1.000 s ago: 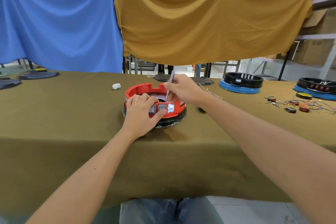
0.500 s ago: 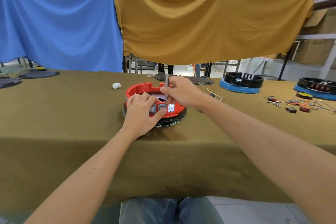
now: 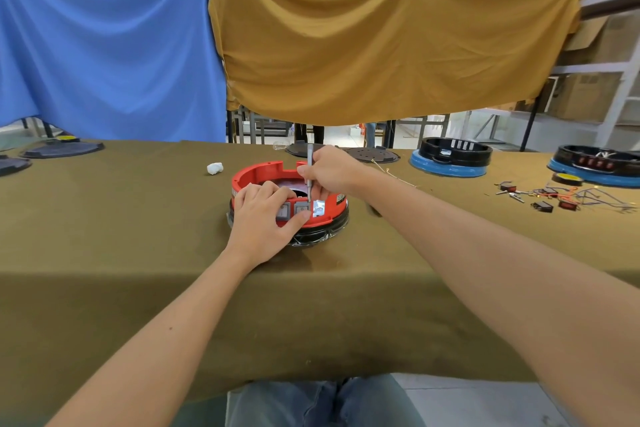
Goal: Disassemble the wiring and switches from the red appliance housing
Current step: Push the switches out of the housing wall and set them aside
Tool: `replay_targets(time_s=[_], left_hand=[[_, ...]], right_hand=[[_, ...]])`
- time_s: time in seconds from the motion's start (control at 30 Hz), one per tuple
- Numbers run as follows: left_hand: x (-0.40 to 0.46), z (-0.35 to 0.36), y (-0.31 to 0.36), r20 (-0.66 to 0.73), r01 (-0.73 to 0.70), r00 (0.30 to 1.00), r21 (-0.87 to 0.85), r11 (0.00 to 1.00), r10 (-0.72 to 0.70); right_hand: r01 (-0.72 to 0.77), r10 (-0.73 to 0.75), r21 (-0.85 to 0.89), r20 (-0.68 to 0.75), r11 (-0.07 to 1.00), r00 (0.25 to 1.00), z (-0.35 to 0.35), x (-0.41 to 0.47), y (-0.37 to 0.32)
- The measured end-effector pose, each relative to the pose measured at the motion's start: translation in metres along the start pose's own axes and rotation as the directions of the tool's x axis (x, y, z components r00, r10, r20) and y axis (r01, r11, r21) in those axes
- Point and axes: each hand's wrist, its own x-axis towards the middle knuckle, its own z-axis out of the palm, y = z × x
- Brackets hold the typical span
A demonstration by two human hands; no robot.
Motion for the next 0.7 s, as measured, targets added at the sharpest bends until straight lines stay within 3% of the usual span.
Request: replay_targets(time_s=[0.17,0.33,0.7], left_hand=[[0.0,0.001,0.0,0.0,-0.004,1.0,-0.003,1.0,0.004],[0.001,0.001,0.0,-0.007,-0.006,1.0,0.007,1.0,0.006],[0.001,0.002,0.0,-0.006,0.004,1.0,0.004,1.0,-0.004]], right_hand=[[0.099,-0.097,0.004,-0.186,0.995,0.978,0.015,-0.014,0.008],[0.134,-0.103,0.107,-0.258,0.985,0.961,0.021,-0.023,0.013],[-0.003,0.01,0.069,-0.105,0.998,0.994,0.01,-0.013,0.004]])
